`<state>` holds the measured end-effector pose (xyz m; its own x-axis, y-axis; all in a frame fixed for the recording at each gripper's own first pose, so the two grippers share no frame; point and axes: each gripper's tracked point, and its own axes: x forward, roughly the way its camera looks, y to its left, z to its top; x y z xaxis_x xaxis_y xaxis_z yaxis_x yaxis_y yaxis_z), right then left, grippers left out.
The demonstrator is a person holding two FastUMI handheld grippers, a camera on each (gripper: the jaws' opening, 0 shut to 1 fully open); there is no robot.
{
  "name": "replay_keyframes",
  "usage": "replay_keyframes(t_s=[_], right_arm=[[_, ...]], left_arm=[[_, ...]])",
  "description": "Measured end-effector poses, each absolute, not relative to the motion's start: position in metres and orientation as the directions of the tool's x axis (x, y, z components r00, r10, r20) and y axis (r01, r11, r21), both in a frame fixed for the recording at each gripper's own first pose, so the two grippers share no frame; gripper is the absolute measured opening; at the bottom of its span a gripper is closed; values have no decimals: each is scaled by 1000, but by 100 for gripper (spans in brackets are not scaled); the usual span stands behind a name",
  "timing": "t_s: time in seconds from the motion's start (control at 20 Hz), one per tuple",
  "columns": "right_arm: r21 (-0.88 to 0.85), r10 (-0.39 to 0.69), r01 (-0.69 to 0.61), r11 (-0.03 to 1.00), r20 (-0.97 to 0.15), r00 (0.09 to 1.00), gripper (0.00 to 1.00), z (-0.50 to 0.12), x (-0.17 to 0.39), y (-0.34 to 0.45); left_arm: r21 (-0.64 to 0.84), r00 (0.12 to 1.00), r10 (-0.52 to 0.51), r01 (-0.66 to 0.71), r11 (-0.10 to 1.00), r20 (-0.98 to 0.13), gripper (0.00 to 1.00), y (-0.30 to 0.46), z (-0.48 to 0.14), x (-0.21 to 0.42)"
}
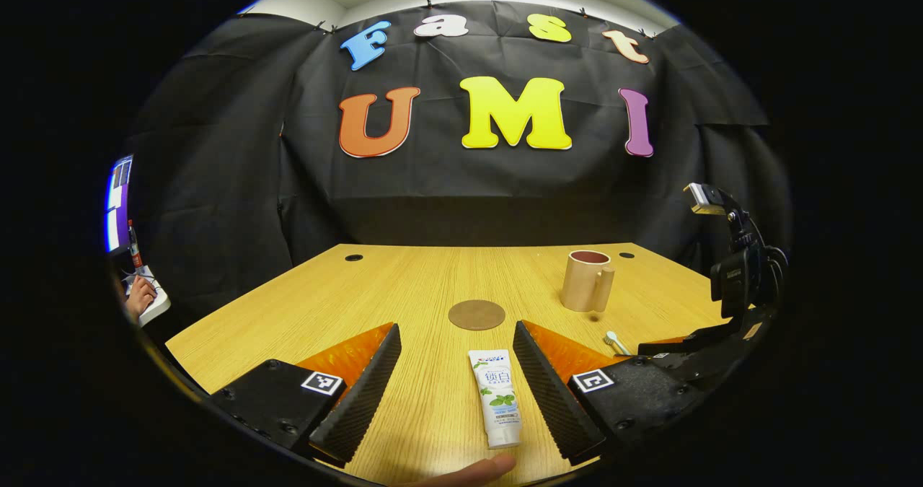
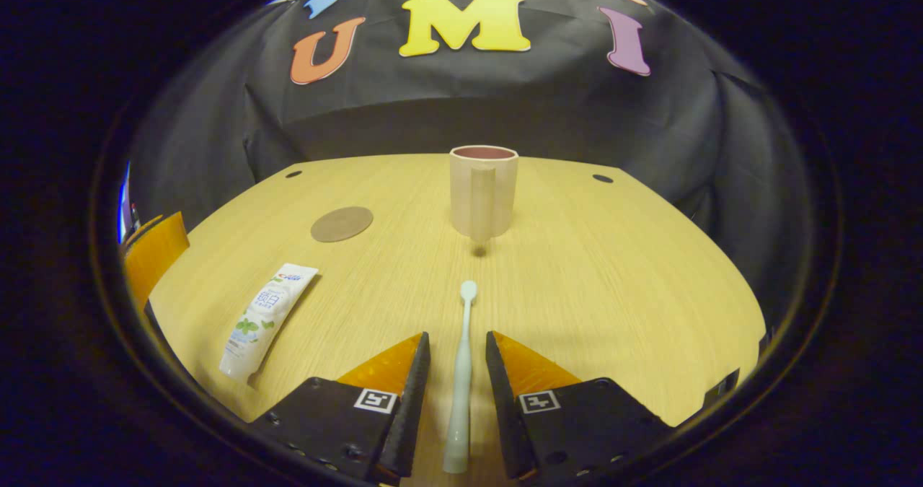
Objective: Put the toothbrush and toothpaste on the desktop into the cup, then pick up the cup and place it on the coaster on the desktop.
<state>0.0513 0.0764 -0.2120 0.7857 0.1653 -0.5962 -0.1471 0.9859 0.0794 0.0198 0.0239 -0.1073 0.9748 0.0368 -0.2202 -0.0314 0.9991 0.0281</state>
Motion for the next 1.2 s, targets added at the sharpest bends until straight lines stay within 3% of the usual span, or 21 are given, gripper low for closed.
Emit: replay_keyframes(t_s=[0.05,0.15,0.25,0.3,0.6,1.0,1.2], right_arm=[[106,175,-139,985,-599,781,47,-214,53,76],[149,197,-134,980,-599,776,12,-214,53,75],[152,206,-144,978,-594,777,13,-216,52,74],[158,200,-131,979,-597,777,5,-217,56,72],[161,232,-169,972,-566,791,5,-204,49,67],[139,247,-205,969,-464,851,5,-152,36,61],[130,246,-211,969,-418,875,5,-136,33,63]], left_arm=[[30,974,34,-28,999,-225,99,22,-109,20],[34,972,28,-20,999,-235,100,16,-112,19],[42,970,24,-14,999,-241,100,13,-116,19],[48,969,24,-12,999,-247,100,11,-118,19],[29,940,-15,27,999,-340,100,-7,-145,16],[-59,827,-49,19,998,-559,100,-21,-193,7],[-56,783,-28,-9,998,-622,93,-13,-206,1]])
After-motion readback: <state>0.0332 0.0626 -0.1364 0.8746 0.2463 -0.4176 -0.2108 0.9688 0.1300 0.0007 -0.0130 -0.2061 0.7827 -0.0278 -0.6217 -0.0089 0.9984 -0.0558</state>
